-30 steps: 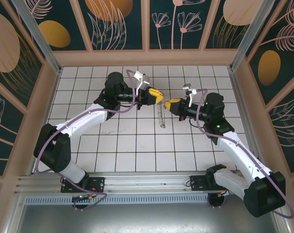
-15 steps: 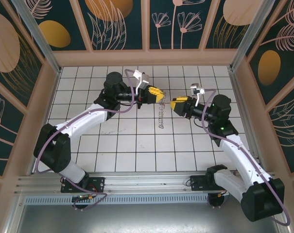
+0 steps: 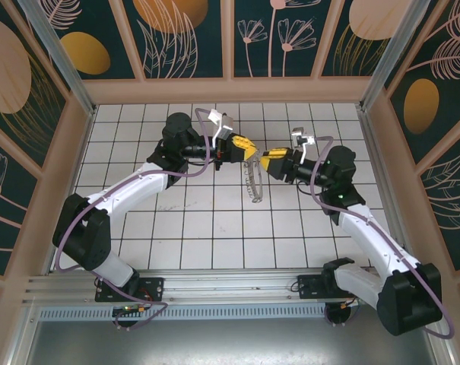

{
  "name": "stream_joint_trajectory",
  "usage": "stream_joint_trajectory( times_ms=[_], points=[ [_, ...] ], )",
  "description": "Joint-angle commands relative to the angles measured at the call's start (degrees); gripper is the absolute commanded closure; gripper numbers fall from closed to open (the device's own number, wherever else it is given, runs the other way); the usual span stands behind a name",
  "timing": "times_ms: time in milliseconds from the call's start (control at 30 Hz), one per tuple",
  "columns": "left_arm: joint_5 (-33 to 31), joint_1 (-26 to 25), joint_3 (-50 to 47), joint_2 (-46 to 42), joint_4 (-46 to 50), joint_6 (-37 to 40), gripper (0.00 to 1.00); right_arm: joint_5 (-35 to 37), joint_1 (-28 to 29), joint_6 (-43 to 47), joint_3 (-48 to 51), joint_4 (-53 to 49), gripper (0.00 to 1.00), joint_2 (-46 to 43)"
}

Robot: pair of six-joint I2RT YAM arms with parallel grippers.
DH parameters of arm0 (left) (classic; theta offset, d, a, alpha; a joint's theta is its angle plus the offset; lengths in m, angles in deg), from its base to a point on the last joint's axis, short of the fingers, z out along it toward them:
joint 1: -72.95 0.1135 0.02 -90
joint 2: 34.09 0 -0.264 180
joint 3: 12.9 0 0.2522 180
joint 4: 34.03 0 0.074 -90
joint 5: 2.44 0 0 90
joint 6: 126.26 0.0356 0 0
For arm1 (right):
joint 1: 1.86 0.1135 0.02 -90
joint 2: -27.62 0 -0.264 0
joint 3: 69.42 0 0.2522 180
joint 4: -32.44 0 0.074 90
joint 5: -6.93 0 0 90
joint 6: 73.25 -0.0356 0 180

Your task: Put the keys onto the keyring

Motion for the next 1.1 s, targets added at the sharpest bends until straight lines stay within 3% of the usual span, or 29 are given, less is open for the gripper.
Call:
stream_joint_trajectory(
  times_ms=[0, 333, 400, 533, 1067],
  points=[
    [0.44, -0.37, 0.10, -0.67, -3.97, -0.75, 1.00, -0.81, 0.46, -1.22, -1.64, 6.36, 0.63, 1.27],
    [0.56, -0.47, 0.11, 0.07, -4.59, -1.17, 1.00, -1.78, 1.71, -2.10, -3.41, 10.40, 0.65, 5.34],
    [0.57, -0.44, 0.10, 0.29, -4.75, -1.22, 1.00, -1.85, 1.84, -2.05, -3.68, 10.36, 0.81, 5.38],
    [0.65, -0.49, 0.19, 0.56, -5.34, -1.50, 1.00, -2.47, 1.99, -1.75, -3.77, 10.44, 1.00, 5.25],
    [-0.02, -0.61, -0.24, 0.12, -5.65, -2.20, 1.00, -0.55, 2.13, 0.42, -3.45, 6.64, 1.00, 2.26]
  ],
)
